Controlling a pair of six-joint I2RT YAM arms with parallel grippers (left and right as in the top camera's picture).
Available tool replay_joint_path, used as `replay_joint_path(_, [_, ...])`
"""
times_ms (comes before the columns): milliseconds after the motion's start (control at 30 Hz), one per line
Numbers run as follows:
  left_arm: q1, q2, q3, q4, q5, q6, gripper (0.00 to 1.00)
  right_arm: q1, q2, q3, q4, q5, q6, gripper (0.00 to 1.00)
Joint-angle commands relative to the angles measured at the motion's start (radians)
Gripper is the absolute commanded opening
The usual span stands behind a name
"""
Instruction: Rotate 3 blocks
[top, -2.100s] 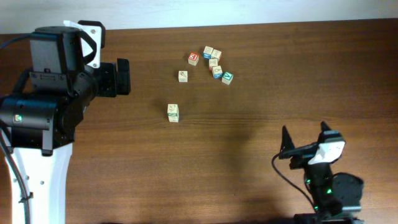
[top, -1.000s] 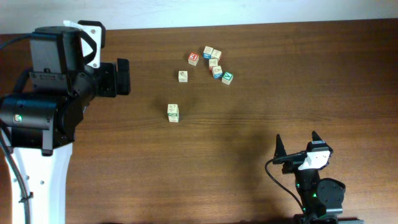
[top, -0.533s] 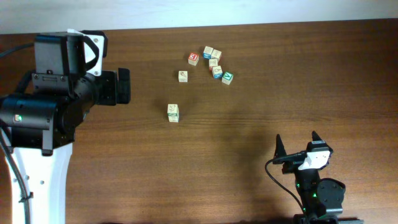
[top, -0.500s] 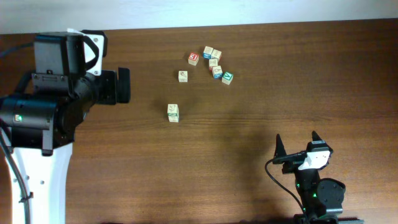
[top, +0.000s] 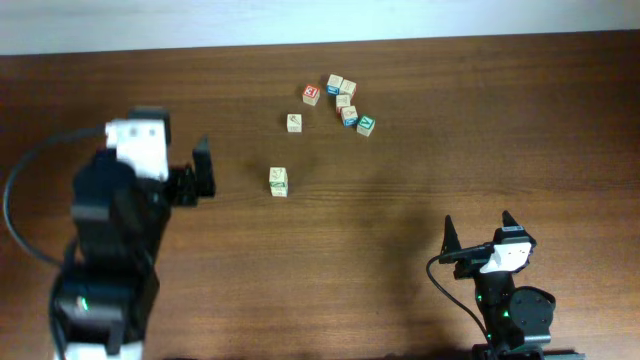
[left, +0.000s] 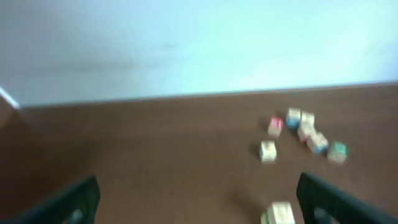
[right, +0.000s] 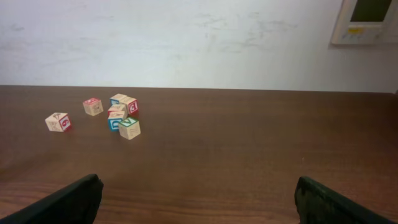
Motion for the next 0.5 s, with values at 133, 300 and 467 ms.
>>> replay_joint_path(133, [0.029, -0.369, -0.526, 0.324, -0.014, 0.092, 0.99, 0.006, -0.010, -0.010, 0.001, 0.008, 0.001, 0.98])
replay_joint_path(300, [0.029, -0.600, -0.763, 0.416, -0.028, 0.147, 0.99, 0.006, -0.010, -0.010, 0.001, 0.008, 0.001, 0.98])
replay_joint_path(467, [0.029, -0.760, -0.869, 0.415, -0.083, 0.161, 0.99, 0.006, -0.010, -0.010, 0.000, 0.008, 0.001, 0.98])
